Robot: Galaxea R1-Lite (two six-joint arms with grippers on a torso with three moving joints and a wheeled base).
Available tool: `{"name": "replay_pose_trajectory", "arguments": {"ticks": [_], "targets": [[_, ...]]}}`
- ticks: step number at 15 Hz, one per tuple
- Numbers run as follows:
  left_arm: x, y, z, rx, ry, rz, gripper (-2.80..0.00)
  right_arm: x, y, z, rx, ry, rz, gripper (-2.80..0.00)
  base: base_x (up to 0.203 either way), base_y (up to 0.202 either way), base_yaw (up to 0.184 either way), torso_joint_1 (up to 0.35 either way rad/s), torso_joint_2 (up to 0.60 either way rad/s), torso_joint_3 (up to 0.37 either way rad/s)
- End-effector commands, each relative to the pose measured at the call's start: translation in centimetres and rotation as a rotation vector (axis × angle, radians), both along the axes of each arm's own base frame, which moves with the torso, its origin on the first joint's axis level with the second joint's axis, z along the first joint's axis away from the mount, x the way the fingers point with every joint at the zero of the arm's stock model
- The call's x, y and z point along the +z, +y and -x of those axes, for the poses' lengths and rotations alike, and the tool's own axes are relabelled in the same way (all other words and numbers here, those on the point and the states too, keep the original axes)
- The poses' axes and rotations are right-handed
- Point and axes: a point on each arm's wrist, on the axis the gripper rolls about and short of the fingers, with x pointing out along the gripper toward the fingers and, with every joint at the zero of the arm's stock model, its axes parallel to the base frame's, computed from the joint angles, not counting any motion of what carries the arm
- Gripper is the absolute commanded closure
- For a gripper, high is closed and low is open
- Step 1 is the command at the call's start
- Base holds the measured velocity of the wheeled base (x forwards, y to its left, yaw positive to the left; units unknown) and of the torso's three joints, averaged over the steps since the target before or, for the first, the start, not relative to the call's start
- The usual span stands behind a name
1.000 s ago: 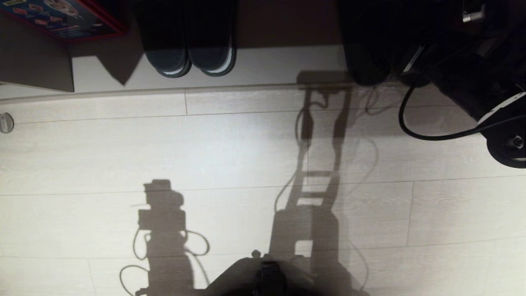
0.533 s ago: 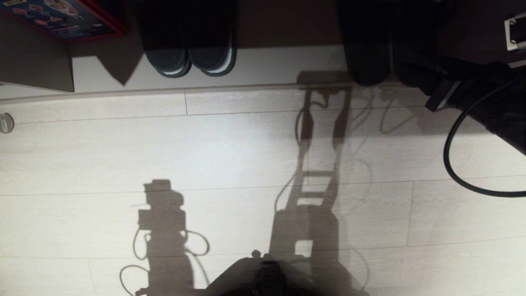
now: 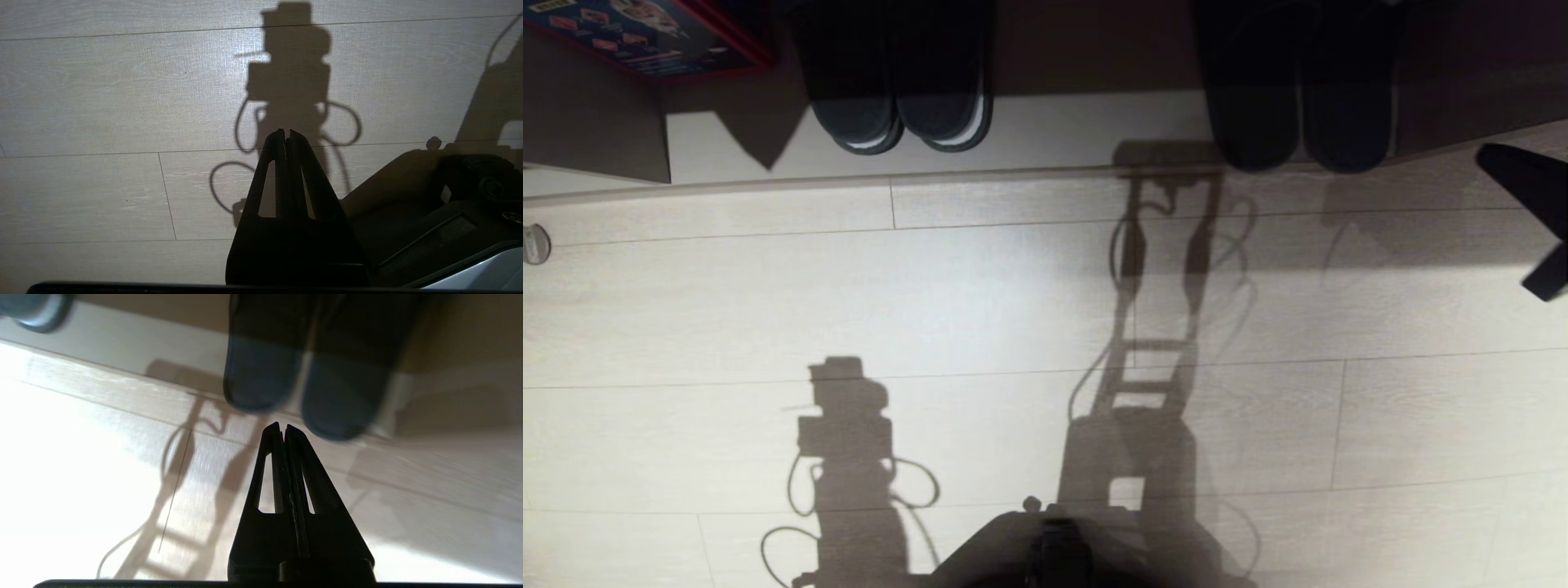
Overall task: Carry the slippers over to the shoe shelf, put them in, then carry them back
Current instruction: Pick up the slippers in the shoe cabinet
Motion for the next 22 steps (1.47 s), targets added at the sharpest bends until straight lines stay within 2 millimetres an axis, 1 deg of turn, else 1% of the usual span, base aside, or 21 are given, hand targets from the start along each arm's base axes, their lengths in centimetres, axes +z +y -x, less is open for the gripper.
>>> {"name": "replay_pose_trajectory", "arguments": {"ticks": [1,4,5,7,8,11,13,15,17,18,19,21,22], "targets": [[0.0,0.0,0.0,0.0,-0.002,0.001,0.0,0.4,-1.1,6.2,-0.016,-0.117,-0.016,0.0,0.0,0.0,0.0,0.0,0.0,0.0],[0.0,0.0,0.0,0.0,-0.001,0.0,0.0,-1.9,-1.9,11.8,-0.054,-0.096,-0.032,0.0,0.0,0.0,0.0,0.0,0.0,0.0],[0.0,0.0,0.0,0.0,-0.002,0.0,0.0,-2.8,-2.0,13.4,-0.063,-0.087,-0.039,0.0,0.0,0.0,0.0,0.0,0.0,0.0],[0.0,0.0,0.0,0.0,-0.002,0.001,0.0,-4.9,-2.1,15.5,-0.09,-0.061,-0.046,0.0,0.0,0.0,0.0,0.0,0.0,0.0],[0.0,0.0,0.0,0.0,-0.002,0.0,0.0,-6.5,-2.1,16.4,-0.114,-0.047,-0.051,0.0,0.0,0.0,0.0,0.0,0.0,0.0],[0.0,0.0,0.0,0.0,-0.001,0.001,0.0,-10.5,-2.0,16.8,-0.126,0.01,-0.052,0.0,0.0,0.0,0.0,0.0,0.0,0.0],[0.0,0.0,0.0,0.0,-0.002,0.0,0.0,-14.1,-2.0,16.7,-0.122,0.07,-0.051,0.0,0.0,0.0,0.0,0.0,0.0,0.0],[0.0,0.0,0.0,0.0,-0.002,0.001,0.0,-16.6,-2.0,16.9,-0.119,0.102,-0.056,0.0,0.0,0.0,0.0,0.0,0.0,0.0],[0.0,0.0,0.0,0.0,-0.002,0.0,0.0,-19.7,-2.0,16.4,-0.128,0.187,-0.084,0.0,0.0,0.0,0.0,0.0,0.0,0.0],[0.0,0.0,0.0,0.0,-0.002,0.0,0.0,-20.1,-2.1,16.4,-0.138,0.209,-0.1,0.0,0.0,0.0,0.0,0.0,0.0,0.0],[0.0,0.0,0.0,0.0,-0.002,0.0,0.0,-20.1,-2.1,16.5,-0.142,0.211,-0.107,0.0,0.0,0.0,0.0,0.0,0.0,0.0],[0.0,0.0,0.0,0.0,-0.001,0.0,0.0,-20.4,-2.1,16.4,-0.163,0.242,-0.1,0.0,0.0,0.0,0.0,0.0,0.0,0.0],[0.0,0.0,0.0,0.0,-0.002,0.0,0.0,-20.9,-2.2,16.3,-0.193,0.26,-0.089,0.0,0.0,0.0,0.0,0.0,0.0,0.0]]}}
